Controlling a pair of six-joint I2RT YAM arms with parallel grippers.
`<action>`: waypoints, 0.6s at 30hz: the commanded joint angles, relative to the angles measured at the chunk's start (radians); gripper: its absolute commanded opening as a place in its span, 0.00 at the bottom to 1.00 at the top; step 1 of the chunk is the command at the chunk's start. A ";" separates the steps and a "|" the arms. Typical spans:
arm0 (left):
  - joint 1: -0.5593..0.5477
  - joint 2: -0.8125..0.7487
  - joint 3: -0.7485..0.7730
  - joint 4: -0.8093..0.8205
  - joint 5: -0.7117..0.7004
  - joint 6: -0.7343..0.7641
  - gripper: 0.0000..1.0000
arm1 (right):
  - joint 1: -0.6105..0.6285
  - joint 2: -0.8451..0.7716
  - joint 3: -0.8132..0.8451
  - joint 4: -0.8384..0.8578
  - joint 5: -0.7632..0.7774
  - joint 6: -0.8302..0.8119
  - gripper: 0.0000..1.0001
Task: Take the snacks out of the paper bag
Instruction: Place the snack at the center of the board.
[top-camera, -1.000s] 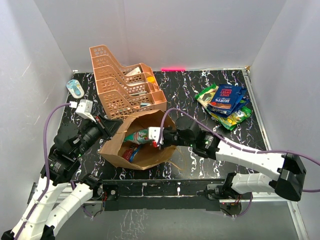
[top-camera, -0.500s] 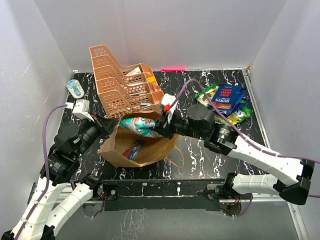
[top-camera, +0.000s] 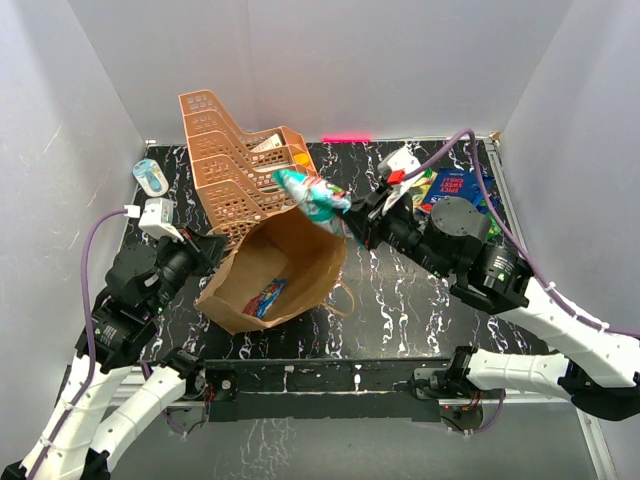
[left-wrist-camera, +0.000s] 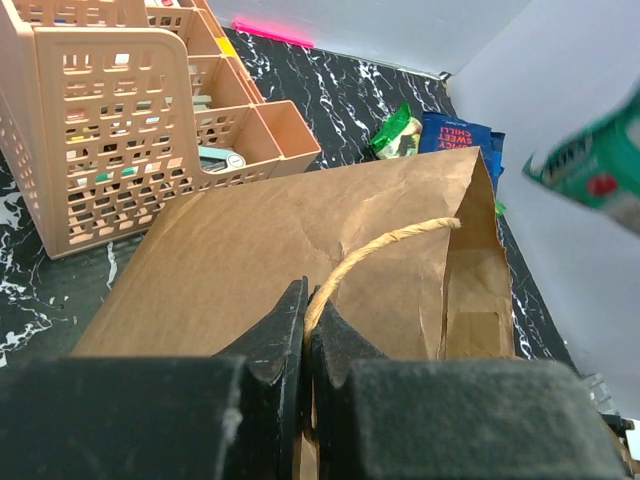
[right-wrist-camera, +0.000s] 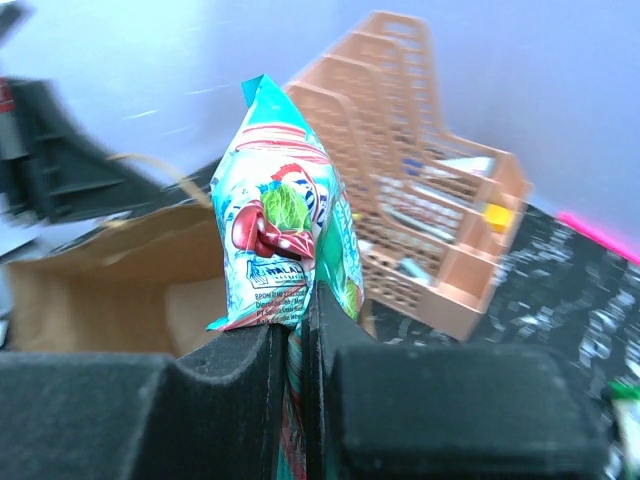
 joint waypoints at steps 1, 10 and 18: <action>-0.002 0.010 0.048 -0.012 -0.026 0.032 0.00 | -0.002 0.000 0.034 0.070 0.461 -0.052 0.08; -0.002 0.011 0.052 -0.011 -0.030 0.049 0.00 | -0.168 0.120 -0.015 0.141 0.866 -0.326 0.08; -0.002 -0.003 0.048 -0.025 -0.028 0.061 0.00 | -0.510 0.289 -0.053 -0.052 0.603 -0.171 0.08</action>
